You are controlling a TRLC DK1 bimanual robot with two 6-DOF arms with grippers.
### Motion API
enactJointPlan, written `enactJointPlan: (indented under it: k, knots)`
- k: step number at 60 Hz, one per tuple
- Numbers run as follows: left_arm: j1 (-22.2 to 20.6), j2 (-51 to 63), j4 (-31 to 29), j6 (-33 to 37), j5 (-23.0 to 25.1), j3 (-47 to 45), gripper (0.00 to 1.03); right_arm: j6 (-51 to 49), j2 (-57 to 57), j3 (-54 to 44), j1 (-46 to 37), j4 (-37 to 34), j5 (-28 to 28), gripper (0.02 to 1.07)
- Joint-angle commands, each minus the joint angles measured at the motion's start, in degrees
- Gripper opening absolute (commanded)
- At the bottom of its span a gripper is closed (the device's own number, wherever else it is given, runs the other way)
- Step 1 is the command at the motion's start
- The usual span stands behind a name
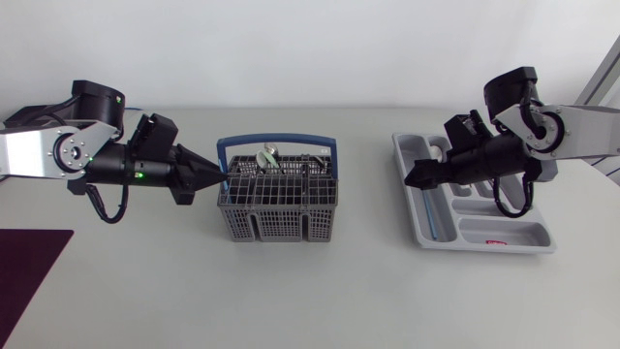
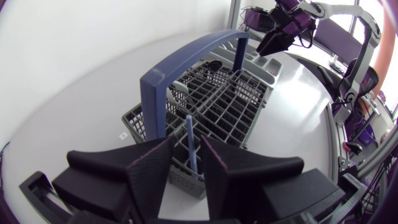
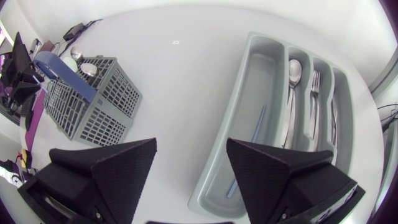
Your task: Unload the cutlery basket into the drawer organizer.
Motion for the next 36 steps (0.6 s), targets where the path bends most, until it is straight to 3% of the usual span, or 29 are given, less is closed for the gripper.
enactJointPlan:
  k: [1,36]
  knots:
    - [-0.53,1.39,0.30,-1.50,1.12,1.80,0.23,0.68,-0.67,-1.69,0.43,-0.21,0.21,0.83]
    - [-0.97,1.39,0.39,-2.12,1.56,1.19,0.15,1.12,-2.25,-3.36,2.71,0.23,1.70,0.83]
